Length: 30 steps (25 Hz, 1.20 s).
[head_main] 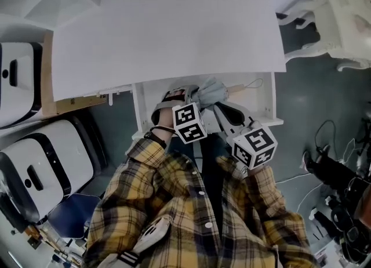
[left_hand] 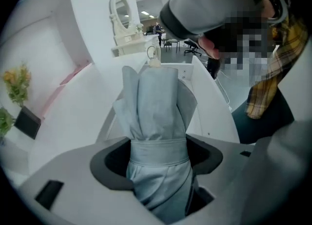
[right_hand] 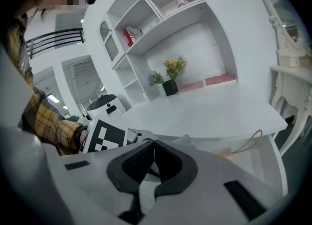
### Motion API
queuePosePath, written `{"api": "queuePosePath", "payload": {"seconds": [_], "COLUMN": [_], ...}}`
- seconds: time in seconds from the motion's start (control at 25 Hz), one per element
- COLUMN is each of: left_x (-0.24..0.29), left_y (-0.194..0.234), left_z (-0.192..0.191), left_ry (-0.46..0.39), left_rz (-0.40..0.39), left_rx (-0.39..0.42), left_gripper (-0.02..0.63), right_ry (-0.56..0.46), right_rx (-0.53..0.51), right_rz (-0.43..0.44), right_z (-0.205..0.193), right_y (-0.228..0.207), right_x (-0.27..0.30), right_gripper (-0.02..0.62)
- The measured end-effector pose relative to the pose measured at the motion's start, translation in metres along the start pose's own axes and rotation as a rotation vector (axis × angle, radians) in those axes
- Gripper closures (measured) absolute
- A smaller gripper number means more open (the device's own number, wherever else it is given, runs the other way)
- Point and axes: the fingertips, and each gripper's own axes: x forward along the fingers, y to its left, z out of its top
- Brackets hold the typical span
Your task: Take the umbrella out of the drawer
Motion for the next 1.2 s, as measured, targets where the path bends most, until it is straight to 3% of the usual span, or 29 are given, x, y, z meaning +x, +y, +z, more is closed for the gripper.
{"api": "queuePosePath", "payload": {"seconds": [0.24, 0.4, 0.64, 0.76, 0.96, 1.2], "left_x": [-0.038, -0.070, -0.132, -0.165, -0.217, -0.264], "left_y": [0.009, 0.019, 0.036, 0.049, 0.060, 0.054], "left_z": [0.000, 0.002, 0.001, 0.002, 0.015, 0.038], "left_ry": [-0.057, -0.126, -0.330, -0.446, -0.596, -0.748], "left_rz": [0.067, 0.110, 0.155, 0.202, 0.269, 0.261], "left_rx": [-0.101, -0.219, -0.487, -0.576, -0.600, -0.623], "left_gripper": [0.285, 0.285, 0.285, 0.285, 0.285, 0.285], "right_ry": [-0.013, -0.038, -0.089, -0.118, -0.191, -0.255], "right_rx": [-0.072, -0.107, -0.150, -0.208, -0.302, -0.331], "right_rz": [0.072, 0.128, 0.218, 0.267, 0.357, 0.395], "right_z": [0.026, 0.044, 0.072, 0.091, 0.120, 0.138], "right_y": [0.027, 0.046, 0.088, 0.109, 0.142, 0.159], "right_x": [-0.005, -0.008, -0.015, -0.022, -0.042, -0.066], "right_gripper": [0.577, 0.577, 0.577, 0.577, 0.577, 0.577]}}
